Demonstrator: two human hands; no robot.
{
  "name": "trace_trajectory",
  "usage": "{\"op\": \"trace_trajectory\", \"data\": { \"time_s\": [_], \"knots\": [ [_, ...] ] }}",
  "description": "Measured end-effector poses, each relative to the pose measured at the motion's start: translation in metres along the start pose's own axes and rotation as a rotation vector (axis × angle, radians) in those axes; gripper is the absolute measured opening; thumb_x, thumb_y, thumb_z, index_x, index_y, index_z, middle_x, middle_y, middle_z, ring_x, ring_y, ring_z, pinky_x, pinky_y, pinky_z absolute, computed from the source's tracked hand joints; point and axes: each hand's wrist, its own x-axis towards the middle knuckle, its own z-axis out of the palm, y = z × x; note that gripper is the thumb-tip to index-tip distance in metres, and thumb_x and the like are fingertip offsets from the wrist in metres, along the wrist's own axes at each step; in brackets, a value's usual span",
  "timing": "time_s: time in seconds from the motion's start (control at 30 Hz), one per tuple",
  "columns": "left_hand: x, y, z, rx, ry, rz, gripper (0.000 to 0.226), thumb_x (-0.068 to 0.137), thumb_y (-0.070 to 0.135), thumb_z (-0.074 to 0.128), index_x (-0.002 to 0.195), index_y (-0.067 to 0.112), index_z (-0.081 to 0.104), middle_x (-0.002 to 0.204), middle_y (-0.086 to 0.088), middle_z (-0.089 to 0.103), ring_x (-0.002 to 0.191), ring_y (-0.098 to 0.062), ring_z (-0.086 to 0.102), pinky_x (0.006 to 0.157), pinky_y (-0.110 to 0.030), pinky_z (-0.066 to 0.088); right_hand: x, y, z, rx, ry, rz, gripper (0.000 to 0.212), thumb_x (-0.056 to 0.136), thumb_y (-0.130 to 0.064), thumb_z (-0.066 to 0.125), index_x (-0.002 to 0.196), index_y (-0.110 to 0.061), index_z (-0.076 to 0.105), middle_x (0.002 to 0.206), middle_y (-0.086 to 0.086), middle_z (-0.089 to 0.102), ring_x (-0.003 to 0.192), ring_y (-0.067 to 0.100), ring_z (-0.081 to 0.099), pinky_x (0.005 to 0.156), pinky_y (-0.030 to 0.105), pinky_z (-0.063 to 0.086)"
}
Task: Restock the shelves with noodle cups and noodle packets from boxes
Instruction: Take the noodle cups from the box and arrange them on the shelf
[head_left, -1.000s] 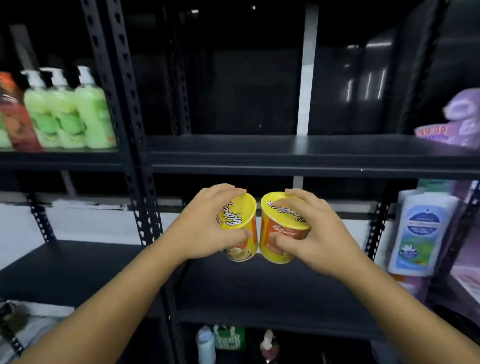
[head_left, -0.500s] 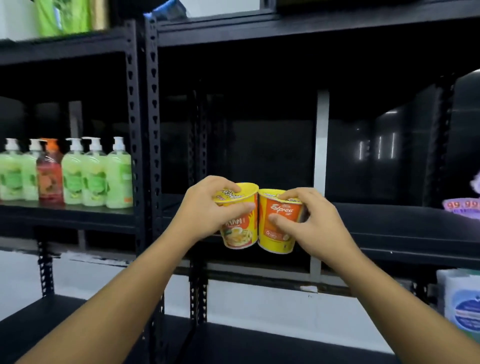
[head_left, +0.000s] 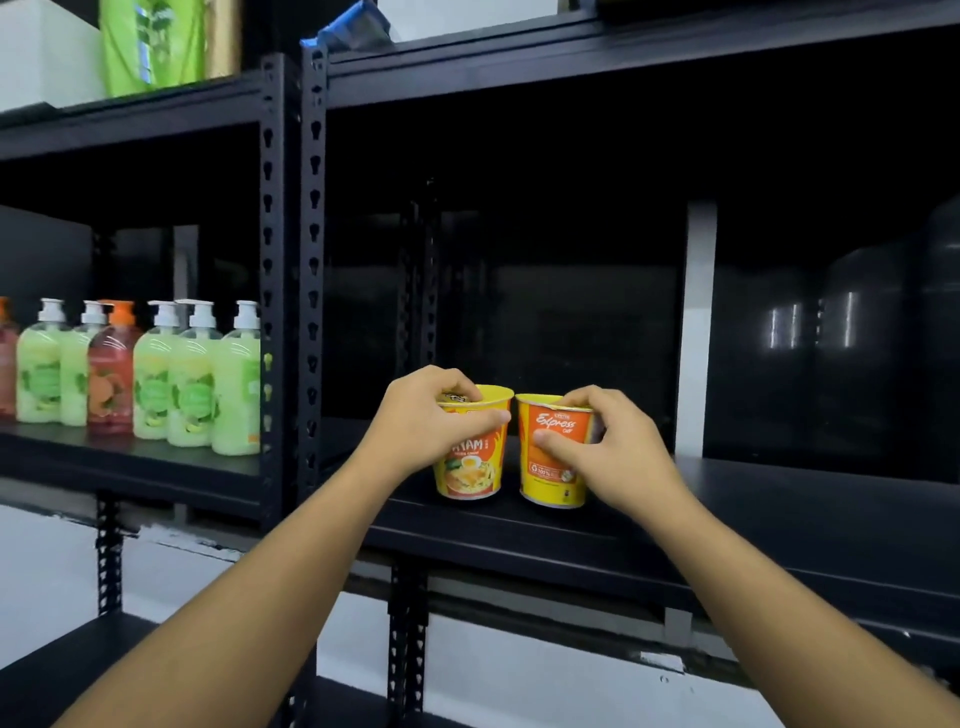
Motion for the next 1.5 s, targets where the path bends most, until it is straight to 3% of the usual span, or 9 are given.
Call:
{"op": "trace_trajectory", "data": {
  "time_s": [0.17,0.3,0.47,0.57,0.67,0.87,1.0,1.13,1.5],
  "knots": [
    [0.019,-0.031,-0.005,-0.041,-0.079,-0.039,0.032,0.074,0.050,0.087,0.096,0.033,0.073,0.112,0.014,0.061,0.099,-0.006,0.063,0.069,-0.021,0.053,0.015,0.009,0.027,-0.033,0.035,0.031,0.043,0.083,-0.042,0.082,0.118,-0.035,0.058,0.124,-0.010,0.052,0.111,0.014,0.057,0.091,0.039,0.059],
    [0.024,-0.063,-0.003,-0.131,-0.140,-0.006,0.031,0.078,0.045,0.086,0.102,0.036,0.069,0.124,0.014,0.057,0.110,-0.010,0.063,0.079,-0.025,0.056,0.011,0.012,0.049,-0.043,0.087,0.014,0.047,0.086,-0.042,0.079,0.125,-0.033,0.054,0.131,-0.013,0.045,0.114,0.011,0.056,0.091,0.034,0.057],
    [0.021,-0.093,0.004,-0.178,-0.090,0.003,0.084,0.076,0.058,0.083,0.143,0.047,0.033,0.146,0.009,0.034,0.123,-0.009,0.051,0.097,-0.033,0.054,0.006,0.019,0.059,-0.035,0.105,0.016,0.091,0.085,-0.042,0.080,0.155,-0.042,0.021,0.158,-0.013,0.025,0.132,0.010,0.045,0.104,0.035,0.050],
    [0.017,-0.105,0.007,-0.279,-0.160,-0.097,0.116,0.059,0.073,0.084,0.149,0.055,0.014,0.149,0.007,0.040,0.123,-0.013,0.057,0.104,-0.043,0.053,0.006,0.019,0.057,-0.015,0.022,0.173,0.119,0.080,-0.047,0.083,0.160,-0.041,-0.005,0.153,-0.005,0.041,0.121,0.010,0.053,0.100,0.030,0.046],
    [0.019,-0.109,0.009,-0.257,-0.224,-0.110,0.129,0.050,0.075,0.088,0.149,0.060,0.007,0.147,0.007,0.046,0.123,-0.015,0.058,0.107,-0.046,0.052,0.009,0.017,0.058,-0.040,-0.057,0.249,0.127,0.077,-0.051,0.084,0.160,-0.036,-0.011,0.146,-0.005,0.051,0.110,0.010,0.056,0.094,0.027,0.044],
    [0.027,-0.113,0.009,-0.273,-0.269,-0.161,0.137,0.056,0.063,0.092,0.159,0.045,0.003,0.139,0.006,0.052,0.119,-0.013,0.059,0.107,-0.042,0.051,0.015,0.021,0.060,-0.081,-0.096,0.245,0.124,0.076,-0.053,0.083,0.161,-0.032,-0.005,0.149,-0.005,0.051,0.116,0.011,0.056,0.098,0.029,0.046],
    [0.037,-0.113,0.009,-0.274,-0.301,-0.201,0.118,0.072,0.041,0.092,0.159,0.030,0.012,0.125,0.010,0.059,0.109,-0.006,0.060,0.096,-0.032,0.051,0.029,0.021,0.064,-0.077,-0.119,0.269,0.119,0.079,-0.047,0.083,0.161,-0.028,-0.002,0.142,-0.005,0.051,0.114,0.013,0.055,0.096,0.030,0.047],
    [0.055,-0.124,0.010,-0.223,-0.330,-0.251,0.097,0.072,0.042,0.092,0.145,0.026,0.030,0.121,0.008,0.061,0.106,-0.007,0.061,0.092,-0.032,0.054,0.052,0.029,0.077,-0.062,-0.130,0.321,0.122,0.078,-0.041,0.087,0.160,-0.026,-0.002,0.134,-0.004,0.054,0.115,0.018,0.058,0.102,0.037,0.049],
    [0.121,-0.148,0.033,-0.062,-0.364,-0.436,0.110,0.079,0.041,0.089,0.156,0.013,0.016,0.128,-0.005,0.058,0.115,-0.024,0.059,0.101,-0.043,0.054,0.126,0.062,0.104,-0.111,-0.210,0.492,0.133,0.067,-0.043,0.093,0.155,-0.039,-0.006,0.145,0.009,0.044,0.127,0.029,0.053,0.111,0.052,0.045]
  ]
}}
